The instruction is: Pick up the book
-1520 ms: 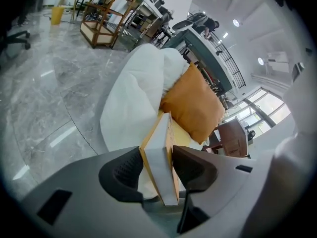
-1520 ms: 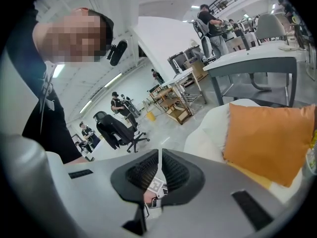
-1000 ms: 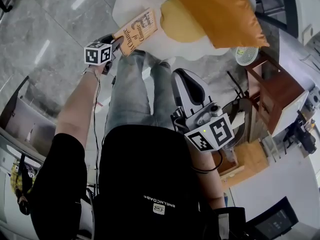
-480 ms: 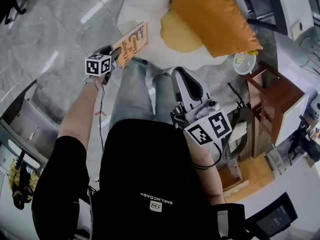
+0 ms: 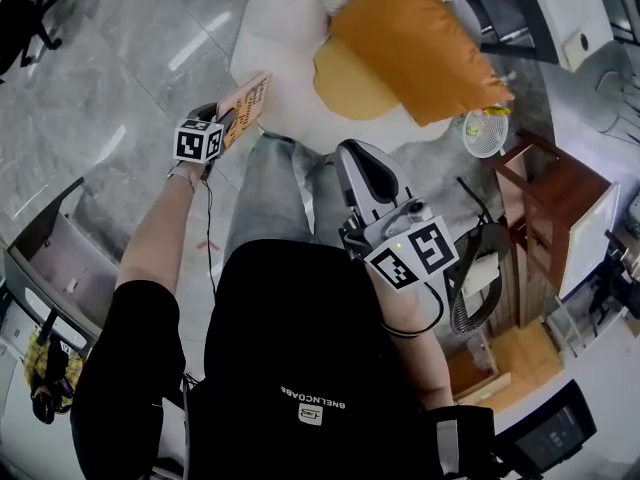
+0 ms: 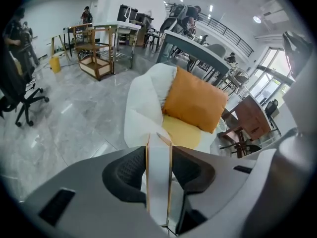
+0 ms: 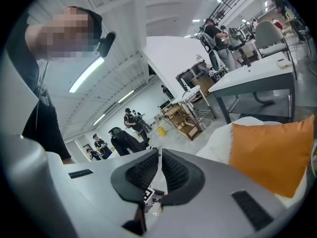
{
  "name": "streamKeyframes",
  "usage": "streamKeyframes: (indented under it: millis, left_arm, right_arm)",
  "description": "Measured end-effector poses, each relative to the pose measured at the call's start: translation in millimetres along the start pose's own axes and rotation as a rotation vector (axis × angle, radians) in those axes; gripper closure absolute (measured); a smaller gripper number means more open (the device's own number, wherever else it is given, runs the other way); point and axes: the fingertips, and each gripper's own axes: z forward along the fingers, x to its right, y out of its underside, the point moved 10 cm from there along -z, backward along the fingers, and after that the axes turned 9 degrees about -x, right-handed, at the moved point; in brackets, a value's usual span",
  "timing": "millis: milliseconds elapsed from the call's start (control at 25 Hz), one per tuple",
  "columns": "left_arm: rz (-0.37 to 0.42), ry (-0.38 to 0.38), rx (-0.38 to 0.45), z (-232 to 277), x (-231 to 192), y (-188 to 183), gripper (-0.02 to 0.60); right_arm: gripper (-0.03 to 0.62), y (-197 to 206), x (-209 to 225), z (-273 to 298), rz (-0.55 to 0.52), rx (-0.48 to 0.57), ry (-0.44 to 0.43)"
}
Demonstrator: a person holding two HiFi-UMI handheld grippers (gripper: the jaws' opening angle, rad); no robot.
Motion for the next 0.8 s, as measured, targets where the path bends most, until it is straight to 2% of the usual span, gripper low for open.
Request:
streamKeyframes:
  millis: [320,520,800]
  left_arm:
    - [0.013,-0.022,0.031,20,13,-25,0.423]
    - [0.054,-0.066,-0.057,29,1,-23,0.423]
    - [0.075,-0.015,-0.110,56,-5,-41,0.423]
  right_arm:
    - [0.554,-5,17,-2,0.006,0.011,0.024]
    - [0.554,-6,9,9,0.008,0.018,0.044]
    - [0.554,-8,19,18,0.037,0.024,0.102]
